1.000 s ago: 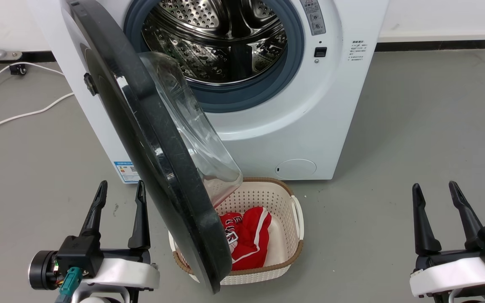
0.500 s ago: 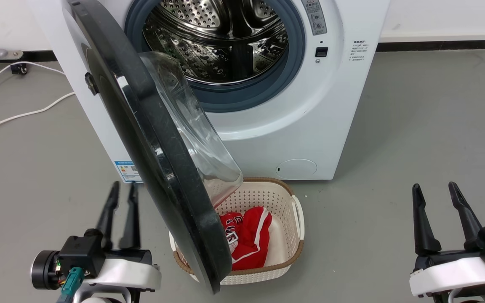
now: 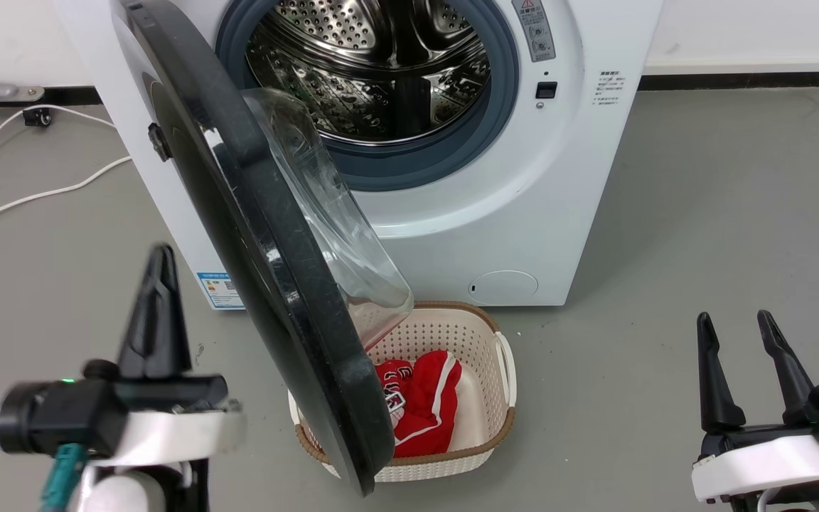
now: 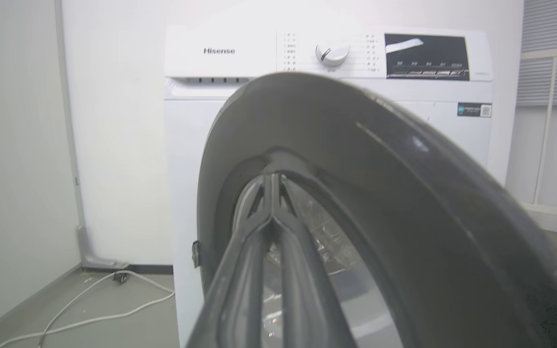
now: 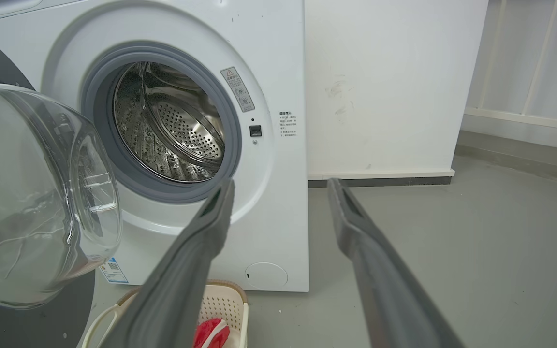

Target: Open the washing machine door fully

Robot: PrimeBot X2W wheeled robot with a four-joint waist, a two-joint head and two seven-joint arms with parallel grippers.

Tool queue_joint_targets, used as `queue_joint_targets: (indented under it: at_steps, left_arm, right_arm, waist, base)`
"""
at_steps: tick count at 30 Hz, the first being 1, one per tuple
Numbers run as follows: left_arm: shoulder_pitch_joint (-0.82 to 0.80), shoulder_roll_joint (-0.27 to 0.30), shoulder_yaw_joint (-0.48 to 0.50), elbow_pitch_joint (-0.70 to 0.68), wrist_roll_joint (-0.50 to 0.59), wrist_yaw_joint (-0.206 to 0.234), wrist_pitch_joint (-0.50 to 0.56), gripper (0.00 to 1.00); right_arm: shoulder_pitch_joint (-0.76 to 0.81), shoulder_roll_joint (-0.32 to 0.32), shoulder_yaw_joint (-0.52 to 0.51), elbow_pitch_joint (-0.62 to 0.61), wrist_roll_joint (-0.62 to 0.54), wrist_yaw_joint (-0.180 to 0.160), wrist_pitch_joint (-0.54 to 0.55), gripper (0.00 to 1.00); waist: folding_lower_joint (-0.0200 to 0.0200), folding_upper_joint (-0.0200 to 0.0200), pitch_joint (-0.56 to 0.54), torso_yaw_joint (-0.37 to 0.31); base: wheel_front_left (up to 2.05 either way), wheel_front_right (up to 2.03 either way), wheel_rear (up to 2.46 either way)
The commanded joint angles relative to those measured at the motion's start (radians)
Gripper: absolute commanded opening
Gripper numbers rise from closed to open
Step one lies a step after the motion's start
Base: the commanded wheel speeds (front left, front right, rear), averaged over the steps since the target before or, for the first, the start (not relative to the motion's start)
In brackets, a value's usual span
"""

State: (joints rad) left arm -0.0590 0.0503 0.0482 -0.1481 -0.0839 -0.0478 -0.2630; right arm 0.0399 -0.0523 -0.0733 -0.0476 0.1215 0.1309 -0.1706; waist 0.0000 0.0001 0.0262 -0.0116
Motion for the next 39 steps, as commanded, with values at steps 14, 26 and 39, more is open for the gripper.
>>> queue_joint_targets:
  at_steps: [14,26,39]
  left_arm:
    - [-0.092,0.005,-0.047,-0.455,0.062,-0.01,-0.002,0.0]
    - [0.012,0.027,-0.396,-0.434,-0.044,-0.074,0.097,0.0]
    - [0.205,0.084,-0.539,-0.247,-0.138,-0.076,0.372,0.0]
  right_arm:
    - [-0.007,0.004,0.0,0.016,0.009,0.0,0.004,1.0]
    - [-0.013,0.004,-0.004,0.036,0.027,0.0,0.002,1.0]
    - [-0.011,0.003,0.006,0.058,0.039,0.0,0.009,1.0]
  waist:
    - [0.0,-0.0001,-0.003,-0.004]
    - [0.0,-0.0001,-0.005,-0.007]
    - [0.0,-0.0001,-0.005,0.009]
  base:
    - [0.0,0.0,0.0]
    - [0.0,0.0,0.0]
    - [0.0,0.0,0.0]
